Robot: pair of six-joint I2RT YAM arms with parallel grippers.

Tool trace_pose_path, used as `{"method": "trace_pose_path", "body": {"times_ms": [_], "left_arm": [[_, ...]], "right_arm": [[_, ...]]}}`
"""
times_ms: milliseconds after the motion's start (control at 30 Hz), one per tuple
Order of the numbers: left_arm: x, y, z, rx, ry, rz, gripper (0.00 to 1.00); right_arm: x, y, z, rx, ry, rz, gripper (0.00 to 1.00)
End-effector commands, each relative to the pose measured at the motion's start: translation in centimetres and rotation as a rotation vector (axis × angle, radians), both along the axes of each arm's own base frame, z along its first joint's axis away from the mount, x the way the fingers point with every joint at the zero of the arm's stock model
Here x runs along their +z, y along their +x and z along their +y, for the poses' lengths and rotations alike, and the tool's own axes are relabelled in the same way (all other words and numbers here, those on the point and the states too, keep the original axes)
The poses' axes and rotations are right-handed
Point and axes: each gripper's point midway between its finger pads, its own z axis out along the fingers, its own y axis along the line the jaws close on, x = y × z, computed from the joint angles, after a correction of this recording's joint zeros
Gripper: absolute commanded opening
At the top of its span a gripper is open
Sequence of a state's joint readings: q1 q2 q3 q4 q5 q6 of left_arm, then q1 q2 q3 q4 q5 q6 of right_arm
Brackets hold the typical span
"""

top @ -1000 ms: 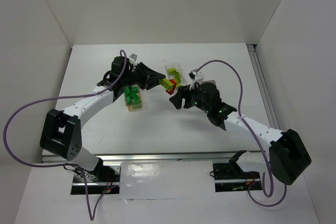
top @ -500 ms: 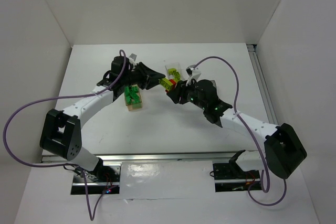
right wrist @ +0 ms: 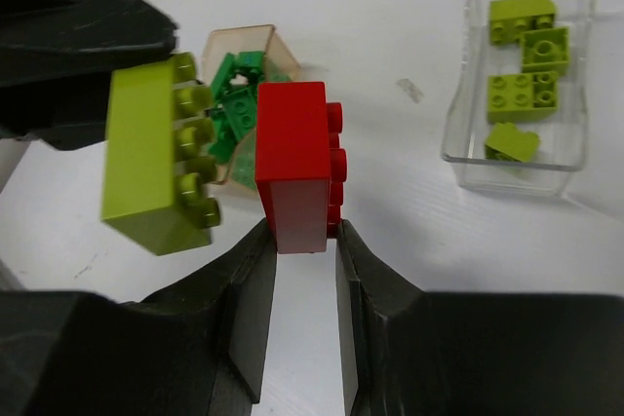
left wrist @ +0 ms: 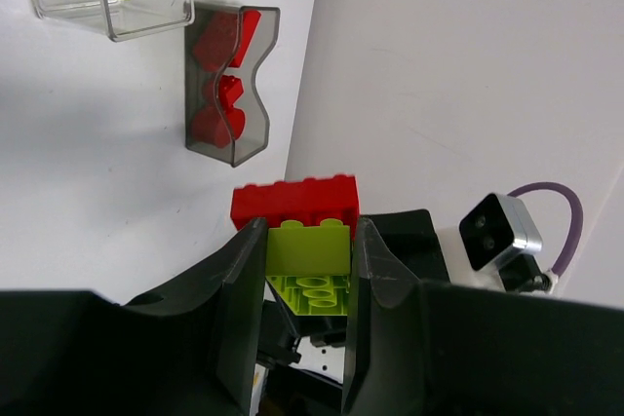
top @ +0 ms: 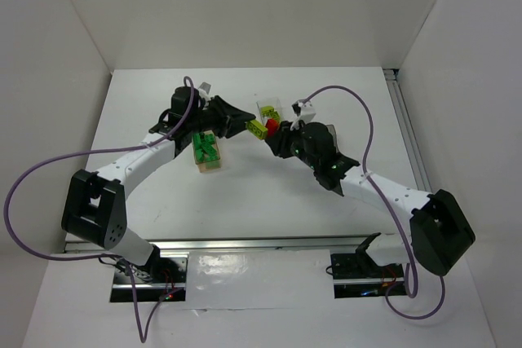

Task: Sort the legos into containers by color

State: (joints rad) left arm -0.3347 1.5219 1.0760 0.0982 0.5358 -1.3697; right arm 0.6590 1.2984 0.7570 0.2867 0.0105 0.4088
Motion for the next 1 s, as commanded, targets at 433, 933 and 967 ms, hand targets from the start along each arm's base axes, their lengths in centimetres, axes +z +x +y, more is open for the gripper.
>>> {"method": "trace_pose_path", "body": {"times_ms": [433, 933, 967], "left_arm": [[1.1, 1.1, 5.1, 0.120, 0.379, -0.154, 0.00], [-4.3, 2.2, 12.2, 0.138, 1.025, -0.100, 0.00], [-4.2, 2.4, 10.9, 0.111, 0.996, -0.119, 0.00]], "right_arm": [[-1.9, 1.9, -11.6, -0.472, -0.326, 0.126, 0.12], [-7.2, 3.8, -17.8, -0.581, -0.380, 0.328, 0.12], [-7.3, 4.0, -17.7, -0.581, -0.382, 0.331, 0.12]]}}
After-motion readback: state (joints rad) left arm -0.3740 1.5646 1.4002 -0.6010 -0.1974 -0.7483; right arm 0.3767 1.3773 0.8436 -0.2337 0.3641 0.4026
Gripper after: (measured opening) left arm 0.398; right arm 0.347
